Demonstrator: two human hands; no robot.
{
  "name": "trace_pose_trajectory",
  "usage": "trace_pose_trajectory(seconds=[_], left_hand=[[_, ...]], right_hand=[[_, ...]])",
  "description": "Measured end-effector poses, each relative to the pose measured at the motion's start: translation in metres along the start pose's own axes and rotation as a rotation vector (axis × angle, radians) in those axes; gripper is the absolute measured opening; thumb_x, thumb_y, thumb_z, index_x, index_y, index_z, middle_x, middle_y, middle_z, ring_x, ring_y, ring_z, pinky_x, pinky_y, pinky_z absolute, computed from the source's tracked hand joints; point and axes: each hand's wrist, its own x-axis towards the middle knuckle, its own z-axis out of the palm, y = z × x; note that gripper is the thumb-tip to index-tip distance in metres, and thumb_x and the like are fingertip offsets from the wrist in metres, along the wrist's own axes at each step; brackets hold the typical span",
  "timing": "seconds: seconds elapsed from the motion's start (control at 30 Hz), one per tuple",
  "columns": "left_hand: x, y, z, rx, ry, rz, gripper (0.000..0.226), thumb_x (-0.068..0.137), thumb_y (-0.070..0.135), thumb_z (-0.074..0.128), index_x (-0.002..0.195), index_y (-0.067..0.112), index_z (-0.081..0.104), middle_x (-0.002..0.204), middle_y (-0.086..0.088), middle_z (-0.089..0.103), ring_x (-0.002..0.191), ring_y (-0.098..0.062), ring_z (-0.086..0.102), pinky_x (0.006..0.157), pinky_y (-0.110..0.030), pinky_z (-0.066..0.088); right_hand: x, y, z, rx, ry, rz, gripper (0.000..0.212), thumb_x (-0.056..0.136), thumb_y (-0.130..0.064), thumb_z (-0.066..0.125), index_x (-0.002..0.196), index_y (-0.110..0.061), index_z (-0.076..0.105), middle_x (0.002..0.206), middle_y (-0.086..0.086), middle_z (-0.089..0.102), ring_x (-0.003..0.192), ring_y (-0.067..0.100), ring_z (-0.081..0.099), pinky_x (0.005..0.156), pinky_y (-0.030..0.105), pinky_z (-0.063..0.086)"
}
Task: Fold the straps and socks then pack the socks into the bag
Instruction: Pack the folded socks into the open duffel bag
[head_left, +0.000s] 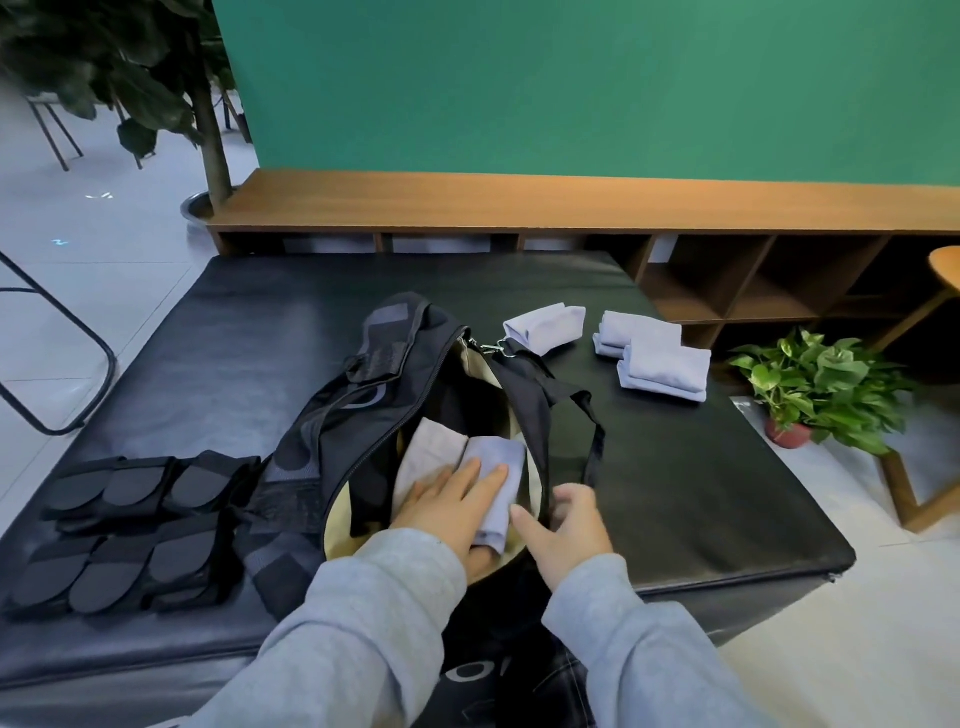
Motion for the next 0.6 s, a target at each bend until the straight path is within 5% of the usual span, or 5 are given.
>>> trace_pose_trajectory(seconds=[0.07, 0.2, 0.4, 0.6], left_hand=[[0.003, 0.000, -0.001, -0.010, -0.011, -0.008, 0.075, 0.090, 0.036, 0.045, 0.147, 0.036, -0.003, 0.156, 0.005, 0.000, 0.141, -0.021, 0.011, 0.114, -0.034, 0.018], [0.007, 0.000, -0.005, -0.066, -0.051, -0.050, 0.074, 0.091, 0.030, 0.046, 0.147, 0.037, -0.002, 0.156, 0.006, -0.002, 0.138, -0.020, 0.022, 0.109, -0.034, 0.030], [0.022, -0.020, -0.002, -0.080, -0.074, -0.132, 0.068, 0.092, 0.026, 0.046, 0.148, 0.031, 0.008, 0.156, -0.004, 0.001, 0.137, -0.026, 0.021, 0.110, -0.038, 0.026], [0.021, -0.007, 0.003, 0.216, -0.096, -0.071, 0.075, 0.089, 0.037, 0.048, 0.148, 0.033, 0.003, 0.157, 0.003, 0.001, 0.143, -0.019, -0.009, 0.113, -0.046, -0.001]], right_hand=[[0.002, 0.000, 0.000, -0.163, -0.114, 0.022, 0.016, 0.091, -0.032, 0.057, 0.090, -0.022, 0.045, 0.082, -0.007, 0.052, 0.079, 0.015, 0.051, 0.071, 0.024, 0.039], [0.004, 0.000, -0.006, -0.288, -0.059, -0.024, 0.034, 0.094, -0.028, 0.048, 0.065, -0.017, 0.035, 0.063, -0.003, 0.043, 0.060, 0.017, 0.037, 0.053, 0.026, 0.031], [-0.014, -0.009, -0.039, 0.339, 0.331, -0.160, 0.044, 0.085, -0.003, 0.048, 0.055, -0.019, 0.019, 0.056, -0.002, 0.017, 0.057, 0.016, 0.017, 0.052, 0.029, 0.017], [-0.023, -0.020, -0.043, 0.314, 0.264, -0.255, 0.039, 0.091, -0.009, 0.048, 0.059, -0.007, 0.026, 0.056, 0.003, 0.027, 0.051, 0.010, 0.021, 0.043, 0.020, 0.021]])
